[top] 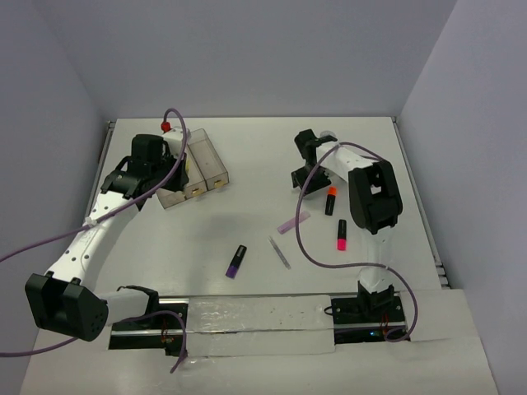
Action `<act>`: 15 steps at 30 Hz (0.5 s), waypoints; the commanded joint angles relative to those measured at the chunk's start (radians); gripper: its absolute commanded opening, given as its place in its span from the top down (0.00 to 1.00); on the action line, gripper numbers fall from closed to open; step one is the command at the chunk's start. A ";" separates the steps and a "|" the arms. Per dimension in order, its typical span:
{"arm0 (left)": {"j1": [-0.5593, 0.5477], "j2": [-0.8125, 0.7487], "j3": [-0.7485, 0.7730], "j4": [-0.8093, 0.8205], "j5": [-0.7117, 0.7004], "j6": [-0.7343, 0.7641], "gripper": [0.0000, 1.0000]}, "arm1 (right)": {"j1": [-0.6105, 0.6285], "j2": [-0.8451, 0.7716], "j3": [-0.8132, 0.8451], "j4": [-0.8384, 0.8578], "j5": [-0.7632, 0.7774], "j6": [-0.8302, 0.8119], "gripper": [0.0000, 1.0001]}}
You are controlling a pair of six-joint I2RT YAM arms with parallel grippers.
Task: Sort the stationery into containers
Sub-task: Close the pen cap on the pen.
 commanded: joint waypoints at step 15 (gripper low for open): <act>0.017 -0.021 0.003 0.019 0.009 0.000 1.00 | -0.021 0.074 0.042 -0.017 -0.004 -0.023 0.56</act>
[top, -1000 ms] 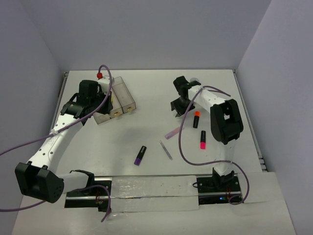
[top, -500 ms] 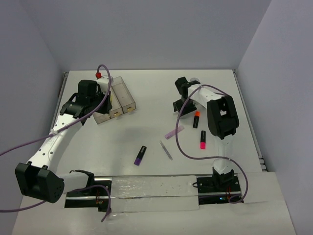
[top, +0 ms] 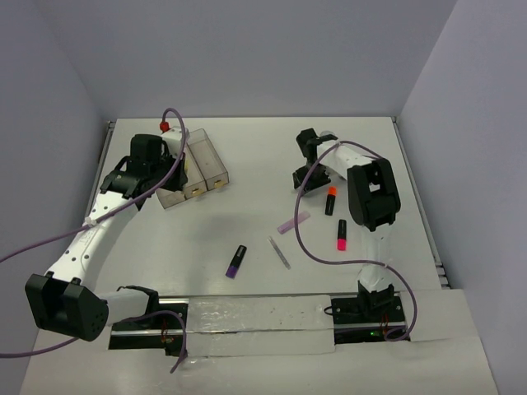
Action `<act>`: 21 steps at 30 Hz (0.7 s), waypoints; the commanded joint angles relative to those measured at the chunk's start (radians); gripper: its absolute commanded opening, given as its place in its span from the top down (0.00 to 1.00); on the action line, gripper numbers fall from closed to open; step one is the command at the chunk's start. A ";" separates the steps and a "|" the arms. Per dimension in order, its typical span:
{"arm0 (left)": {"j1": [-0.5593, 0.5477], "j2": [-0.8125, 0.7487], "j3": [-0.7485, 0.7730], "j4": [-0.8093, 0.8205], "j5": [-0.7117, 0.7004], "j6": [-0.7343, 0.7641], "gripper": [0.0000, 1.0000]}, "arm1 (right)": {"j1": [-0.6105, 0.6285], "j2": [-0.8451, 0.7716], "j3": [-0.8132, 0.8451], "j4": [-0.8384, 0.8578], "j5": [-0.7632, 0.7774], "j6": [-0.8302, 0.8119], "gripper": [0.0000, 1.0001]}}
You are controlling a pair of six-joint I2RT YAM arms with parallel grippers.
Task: Sort the stationery into containers
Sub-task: Close the pen cap on the pen.
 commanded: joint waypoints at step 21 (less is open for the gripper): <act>0.009 -0.018 0.151 -0.072 0.157 0.097 1.00 | 0.033 -0.341 -0.236 0.826 0.060 -0.601 1.00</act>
